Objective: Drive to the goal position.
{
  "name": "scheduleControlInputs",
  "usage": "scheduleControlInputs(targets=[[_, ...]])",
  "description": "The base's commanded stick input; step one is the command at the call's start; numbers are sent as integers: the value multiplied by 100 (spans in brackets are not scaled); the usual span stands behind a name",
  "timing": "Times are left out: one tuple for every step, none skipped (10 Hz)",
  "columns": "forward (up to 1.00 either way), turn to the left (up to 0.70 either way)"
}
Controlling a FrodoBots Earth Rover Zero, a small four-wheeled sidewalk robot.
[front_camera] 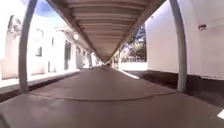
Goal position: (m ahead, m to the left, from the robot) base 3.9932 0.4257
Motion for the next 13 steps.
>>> scheduleControlInputs(targets=[[50, 0], [50, 0], [50, 0], [50, 0], [50, 0], [50, 0], [50, 0], [50, 0], [50, 0], [50, 0], [50, 0], [50, 0], [50, 0]])
